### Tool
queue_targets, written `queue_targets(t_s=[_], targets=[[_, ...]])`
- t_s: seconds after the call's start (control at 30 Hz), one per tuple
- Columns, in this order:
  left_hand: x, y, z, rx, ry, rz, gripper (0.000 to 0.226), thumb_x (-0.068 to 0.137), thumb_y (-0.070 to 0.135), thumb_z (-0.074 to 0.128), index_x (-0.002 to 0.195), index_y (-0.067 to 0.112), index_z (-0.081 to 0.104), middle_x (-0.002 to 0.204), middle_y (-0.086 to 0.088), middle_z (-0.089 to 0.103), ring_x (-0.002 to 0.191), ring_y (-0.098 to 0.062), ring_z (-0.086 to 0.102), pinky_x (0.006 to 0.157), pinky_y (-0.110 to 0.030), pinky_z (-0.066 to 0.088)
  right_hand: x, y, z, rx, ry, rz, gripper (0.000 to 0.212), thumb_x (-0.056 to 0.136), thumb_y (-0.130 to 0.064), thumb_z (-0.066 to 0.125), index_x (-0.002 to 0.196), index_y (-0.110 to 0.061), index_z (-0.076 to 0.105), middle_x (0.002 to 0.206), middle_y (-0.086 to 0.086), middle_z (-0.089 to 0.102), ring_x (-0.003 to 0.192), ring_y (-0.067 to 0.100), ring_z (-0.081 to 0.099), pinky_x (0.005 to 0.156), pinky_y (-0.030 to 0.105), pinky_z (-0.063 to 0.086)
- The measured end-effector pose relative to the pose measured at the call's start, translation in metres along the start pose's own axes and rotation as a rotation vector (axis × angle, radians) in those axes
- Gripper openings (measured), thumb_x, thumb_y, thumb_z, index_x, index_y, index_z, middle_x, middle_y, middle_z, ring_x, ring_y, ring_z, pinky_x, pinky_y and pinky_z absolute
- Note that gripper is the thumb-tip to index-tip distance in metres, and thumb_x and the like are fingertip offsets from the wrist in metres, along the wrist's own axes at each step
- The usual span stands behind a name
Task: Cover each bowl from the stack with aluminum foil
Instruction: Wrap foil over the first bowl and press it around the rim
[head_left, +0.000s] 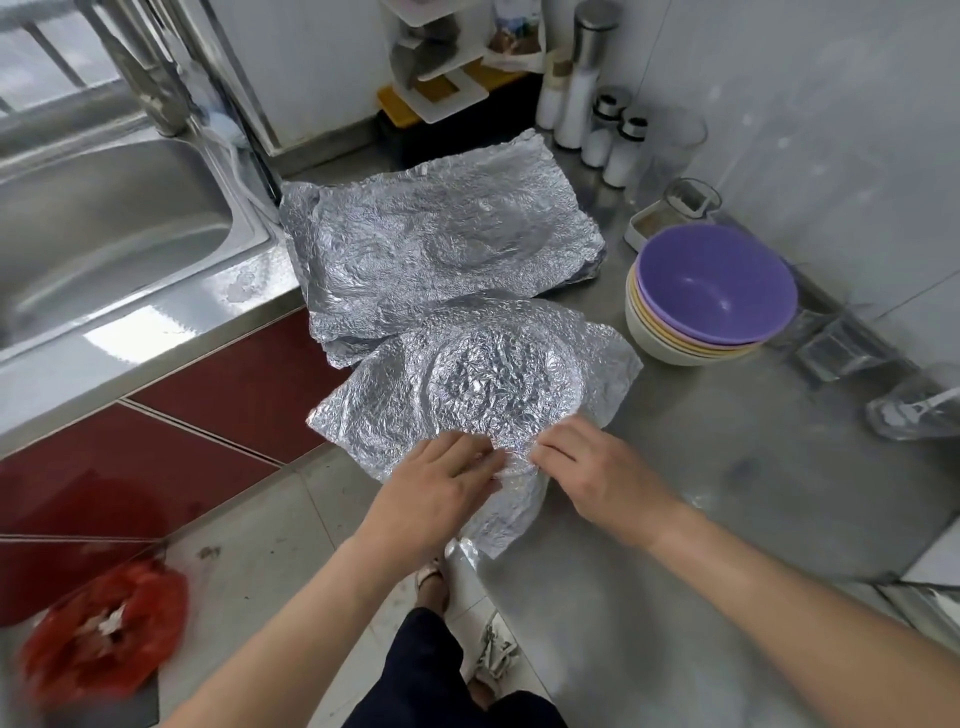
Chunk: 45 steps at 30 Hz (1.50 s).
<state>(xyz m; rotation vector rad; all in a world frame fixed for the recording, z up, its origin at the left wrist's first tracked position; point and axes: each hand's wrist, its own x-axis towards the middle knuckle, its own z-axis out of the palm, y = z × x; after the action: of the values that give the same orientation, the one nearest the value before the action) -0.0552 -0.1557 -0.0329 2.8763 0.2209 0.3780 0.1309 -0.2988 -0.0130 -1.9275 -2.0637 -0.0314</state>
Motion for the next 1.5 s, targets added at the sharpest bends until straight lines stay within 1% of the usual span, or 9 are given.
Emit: queue_targets(t_s=[0.13,0.27,0.57,0.73,0.87,1.03,1.13,1.27,1.5], targets=[[-0.005,0.004,-0.005,-0.014,0.013,0.015,0.033,0.101,0.034,0.048,0.122,0.016,0.067,0.117,0.0,0.062,0.102,-0.022,0.057,0.081,-0.036,0.051,-0.001,0.002,-0.006,-0.011,-0.032,-0.05,0.028,0.081,0.002,0.04,0.091,-0.005,0.065,0.092,0.008,0.061,0.086,0.028,0.057,0.073,0.036,0.053],[-0.011,0.008,-0.011,-0.038,0.037,-0.015,0.031,0.1,0.033,0.051,0.119,0.015,0.068,0.115,-0.002,0.062,0.101,-0.023,0.057,0.082,-0.037,0.052,-0.007,0.003,-0.001,0.029,-0.024,-0.04,0.025,0.083,0.002,0.048,0.099,-0.005,0.066,0.099,0.008,0.061,0.093,0.026,0.055,0.081,0.034,0.052],[-0.008,-0.003,-0.005,0.019,0.101,0.057,0.023,0.087,0.022,0.067,0.108,0.014,0.075,0.097,-0.001,0.066,0.089,-0.018,0.054,0.077,-0.025,0.045,-0.01,0.005,0.009,0.011,0.098,-0.055,0.018,0.088,0.002,0.053,0.094,-0.005,0.069,0.095,0.008,0.065,0.089,0.027,0.058,0.077,0.035,0.054],[-0.002,0.003,-0.004,0.036,0.027,0.049,0.037,0.067,0.021,0.09,0.099,0.013,0.076,0.09,0.001,0.065,0.082,-0.019,0.057,0.075,-0.027,0.044,-0.005,0.007,0.002,0.047,0.054,-0.035,0.024,0.08,0.005,0.049,0.088,-0.006,0.069,0.089,0.006,0.063,0.088,0.024,0.054,0.071,0.034,0.053],[0.003,0.017,-0.013,0.019,0.058,-0.049,0.03,0.071,0.019,0.082,0.099,0.012,0.074,0.091,-0.001,0.065,0.081,-0.021,0.059,0.073,-0.029,0.047,-0.007,0.003,-0.012,0.175,-0.04,0.113,0.019,0.084,-0.007,0.065,0.102,-0.01,0.069,0.102,0.002,0.061,0.096,0.022,0.055,0.08,0.032,0.051],[0.005,0.021,-0.018,-0.009,0.074,-0.062,0.03,0.09,0.035,0.051,0.094,0.017,0.076,0.088,0.003,0.064,0.08,-0.017,0.057,0.068,-0.024,0.047,-0.007,-0.021,-0.008,0.179,-0.013,0.147,0.012,0.08,-0.013,0.076,0.091,-0.011,0.07,0.095,0.001,0.061,0.088,0.021,0.057,0.068,0.032,0.054],[0.006,0.018,-0.015,0.014,0.085,-0.025,0.024,0.092,0.029,0.054,0.091,0.017,0.076,0.085,0.004,0.064,0.077,-0.017,0.056,0.069,-0.023,0.041,-0.002,-0.028,0.002,0.135,-0.006,0.154,0.017,0.076,-0.006,0.077,0.09,-0.012,0.068,0.094,0.0,0.061,0.087,0.021,0.055,0.062,0.032,0.052],[0.006,0.021,-0.007,0.014,0.09,0.014,0.02,0.092,0.023,0.057,0.089,0.013,0.074,0.084,0.001,0.063,0.074,-0.018,0.056,0.065,-0.03,0.048,-0.002,-0.024,0.011,0.148,-0.03,0.132,0.024,0.076,-0.001,0.073,0.095,-0.013,0.066,0.095,0.001,0.059,0.09,0.021,0.053,0.06,0.032,0.053],[0.016,0.05,0.005,-0.04,0.057,-0.175,0.017,0.093,0.027,0.059,0.091,0.017,0.072,0.086,0.002,0.061,0.076,-0.018,0.052,0.063,-0.034,0.05,-0.004,0.007,0.002,0.047,-0.067,-0.032,0.018,0.077,0.005,0.064,0.088,-0.009,0.066,0.089,0.004,0.058,0.087,0.023,0.054,0.067,0.033,0.053]])
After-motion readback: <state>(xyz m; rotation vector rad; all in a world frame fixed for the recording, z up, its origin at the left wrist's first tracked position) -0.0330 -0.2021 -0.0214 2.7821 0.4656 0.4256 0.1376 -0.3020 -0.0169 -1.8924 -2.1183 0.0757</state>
